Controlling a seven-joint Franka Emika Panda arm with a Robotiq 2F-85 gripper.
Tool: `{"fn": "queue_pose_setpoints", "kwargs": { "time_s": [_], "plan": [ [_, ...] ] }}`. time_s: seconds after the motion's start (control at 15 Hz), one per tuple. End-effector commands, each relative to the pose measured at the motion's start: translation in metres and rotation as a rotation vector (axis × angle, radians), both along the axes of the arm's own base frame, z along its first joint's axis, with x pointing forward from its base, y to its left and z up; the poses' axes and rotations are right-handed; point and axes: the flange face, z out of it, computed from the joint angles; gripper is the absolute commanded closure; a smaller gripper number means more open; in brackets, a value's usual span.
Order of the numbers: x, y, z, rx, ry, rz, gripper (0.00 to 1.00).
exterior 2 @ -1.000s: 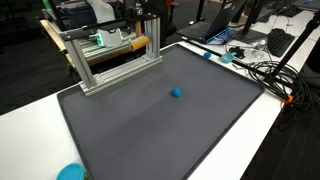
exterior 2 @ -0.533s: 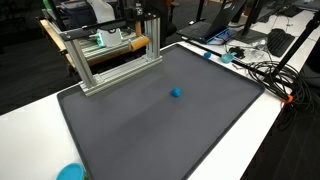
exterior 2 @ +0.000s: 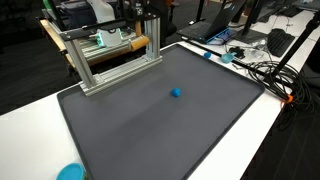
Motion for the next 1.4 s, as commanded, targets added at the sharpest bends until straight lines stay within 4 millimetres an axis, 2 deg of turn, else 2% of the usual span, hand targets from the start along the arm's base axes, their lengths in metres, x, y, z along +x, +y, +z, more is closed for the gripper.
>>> {"fn": "queue_pose_setpoints", "kwargs": {
  "time_s": [0.0, 0.4, 0.6, 0.73, 0.8, 0.87, 1.0, 1.33],
  "plan": [
    [0.002, 0.001, -0.003, 0.040, 0.019, 0.021, 0.23],
    [-0.005, -0.014, -0.006, 0.103, 0.013, 0.031, 0.27],
    [-0.008, -0.020, -0.007, 0.133, 0.008, 0.033, 0.26],
    [-0.010, -0.022, -0.007, 0.146, 0.005, 0.038, 0.36],
    [-0.010, -0.022, -0.007, 0.149, 0.005, 0.039, 0.54],
    [-0.011, -0.021, -0.007, 0.148, 0.003, 0.040, 0.57],
    [-0.011, -0.021, -0.006, 0.143, 0.002, 0.027, 0.70],
    [-0.014, -0.019, 0.000, 0.107, -0.025, -0.079, 0.73]
  ]
}}
